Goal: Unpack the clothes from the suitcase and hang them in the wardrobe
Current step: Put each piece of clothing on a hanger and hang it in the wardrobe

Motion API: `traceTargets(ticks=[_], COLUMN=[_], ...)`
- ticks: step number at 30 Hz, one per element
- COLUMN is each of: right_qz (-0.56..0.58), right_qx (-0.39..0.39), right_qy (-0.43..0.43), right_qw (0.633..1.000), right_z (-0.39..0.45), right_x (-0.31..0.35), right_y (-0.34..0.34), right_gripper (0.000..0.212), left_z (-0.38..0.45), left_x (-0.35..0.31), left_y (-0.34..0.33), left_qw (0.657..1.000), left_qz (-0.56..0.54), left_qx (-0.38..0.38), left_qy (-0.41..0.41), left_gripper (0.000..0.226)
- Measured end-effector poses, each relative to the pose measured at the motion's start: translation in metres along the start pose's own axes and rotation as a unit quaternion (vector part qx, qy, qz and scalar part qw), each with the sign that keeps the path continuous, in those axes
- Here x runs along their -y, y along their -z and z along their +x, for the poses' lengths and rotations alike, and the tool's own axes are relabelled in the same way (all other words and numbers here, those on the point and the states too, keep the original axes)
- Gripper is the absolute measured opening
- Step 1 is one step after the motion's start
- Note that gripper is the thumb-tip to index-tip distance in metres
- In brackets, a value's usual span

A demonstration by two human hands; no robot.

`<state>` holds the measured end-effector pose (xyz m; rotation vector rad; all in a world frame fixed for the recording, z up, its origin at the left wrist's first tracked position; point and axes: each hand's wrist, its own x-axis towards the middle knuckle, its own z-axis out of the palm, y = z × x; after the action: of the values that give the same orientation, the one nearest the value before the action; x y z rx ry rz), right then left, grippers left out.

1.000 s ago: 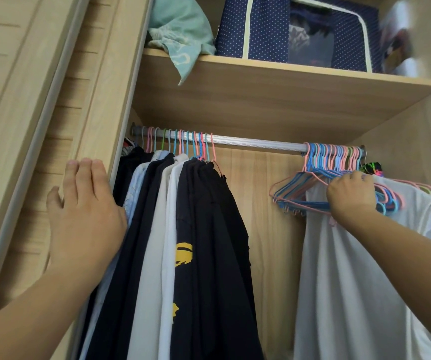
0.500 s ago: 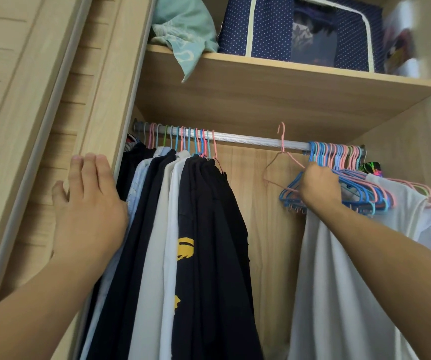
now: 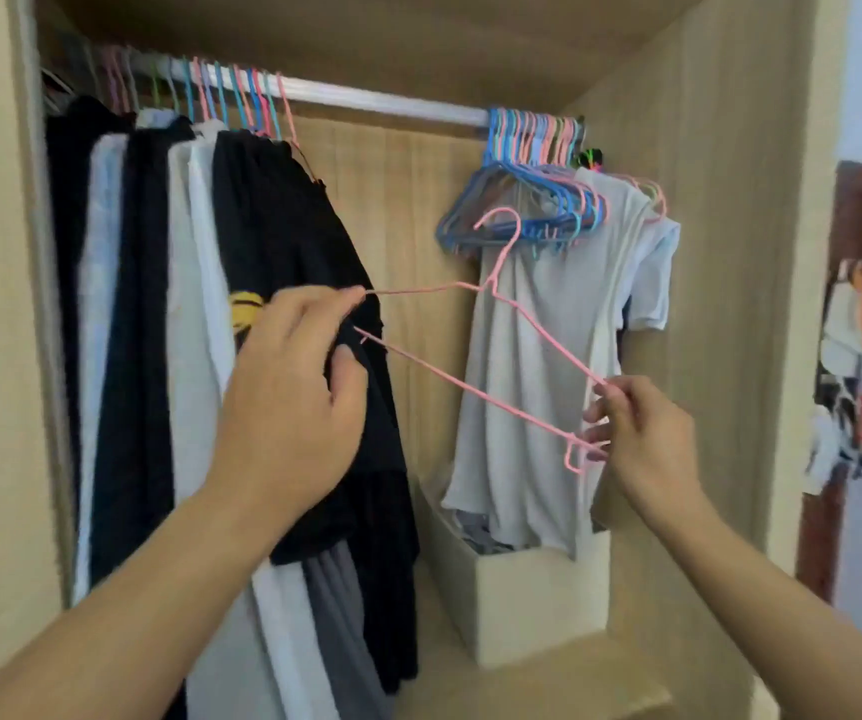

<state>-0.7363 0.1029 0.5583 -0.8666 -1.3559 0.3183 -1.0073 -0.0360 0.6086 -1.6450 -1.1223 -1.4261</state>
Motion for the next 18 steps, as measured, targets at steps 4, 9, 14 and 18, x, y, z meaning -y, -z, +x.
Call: traceTargets(ticks=[4,9,14,18], right_qz=[-0.013,-0.023,-0.039,-0.068], right_qx=[0.025,0.005,-0.061,-0.101], right_qy=[-0.123,-0.332,-0.483,-0.563], right_qw=[0.992,0.943,0.873,0.817], right_z=[-0.130,-0.296,-0.422,-0.489], right_x=[-0.063,-0.105,-0.105,-0.098], right_y=[0.132,0.323,0.493,0.611], right_gripper=[0.020,0.031,0.051,0.063], left_z=[-0.122,-0.273,-0.386,-0.440], left_x=[-0.066,-0.134,-0.248,-0.365], left_y=[-0.074,-0.156,-0.202,-0.196], left_qw=[0.966,0.917,0.738,0.563], left_qz=[-0.187,-0.148,-0.179,-0.314], left_qx=[0.160,0.340,0.628,0.711], left_qy=[0.073,0.147,0.170,0.280], left_gripper=[0.033,0.042,0.047,0.051])
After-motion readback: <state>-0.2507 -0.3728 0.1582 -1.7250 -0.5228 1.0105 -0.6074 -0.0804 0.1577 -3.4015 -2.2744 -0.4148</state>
